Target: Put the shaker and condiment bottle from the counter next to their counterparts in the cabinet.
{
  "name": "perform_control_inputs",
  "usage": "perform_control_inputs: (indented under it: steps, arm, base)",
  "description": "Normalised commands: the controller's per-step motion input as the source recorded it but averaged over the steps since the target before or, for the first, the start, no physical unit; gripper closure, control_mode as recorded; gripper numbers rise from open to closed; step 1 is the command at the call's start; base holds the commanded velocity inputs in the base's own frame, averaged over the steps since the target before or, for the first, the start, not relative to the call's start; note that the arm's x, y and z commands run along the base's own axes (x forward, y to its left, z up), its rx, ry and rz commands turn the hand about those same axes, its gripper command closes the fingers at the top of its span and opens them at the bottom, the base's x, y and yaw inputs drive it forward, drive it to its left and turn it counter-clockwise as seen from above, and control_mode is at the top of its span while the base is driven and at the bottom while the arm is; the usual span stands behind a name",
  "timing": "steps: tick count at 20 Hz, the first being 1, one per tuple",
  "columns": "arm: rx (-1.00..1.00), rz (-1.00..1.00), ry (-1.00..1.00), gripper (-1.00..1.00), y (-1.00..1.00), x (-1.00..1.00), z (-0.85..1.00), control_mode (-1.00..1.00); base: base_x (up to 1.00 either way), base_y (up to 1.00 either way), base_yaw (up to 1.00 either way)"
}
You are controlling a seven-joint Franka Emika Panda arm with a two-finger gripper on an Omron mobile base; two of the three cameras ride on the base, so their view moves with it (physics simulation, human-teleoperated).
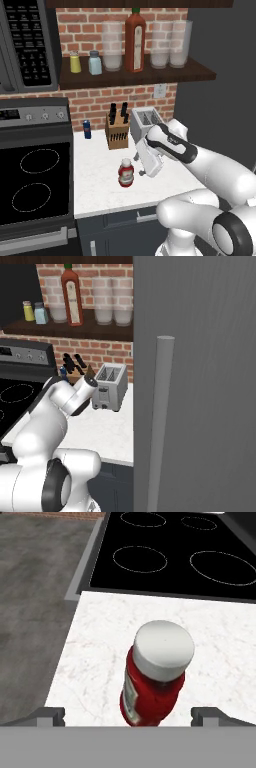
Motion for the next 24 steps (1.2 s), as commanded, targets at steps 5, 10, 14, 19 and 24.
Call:
perform_control_inputs:
  steps: [5, 10, 14, 19, 24]
  arm:
    - [0.0, -0.01, 0.0, -1.0, 0.13, 0.02, -0.1, -1.0]
    - [0.0, -0.04, 0.0, -1.0, 0.05, 0.03, -0.01, -1.0]
    - [0.0, -0.04, 0.0, -1.0, 0.0, 0.05, 0.0, -1.0]
    - [0.0, -0.01, 0.0, -1.0, 0.0, 0.07, 0.0, -1.0]
    - [0.0, 0.0, 0.0, -1.0, 0.02, 0.02, -0.11, -1.0]
  base:
    - [0.0, 0.0, 0.0]
    - [0.0, 0.0, 0.0]
    - [0.0, 0.0, 0.0]
    - [0.0, 0.0, 0.0]
    - [0.0, 0.0, 0.0]
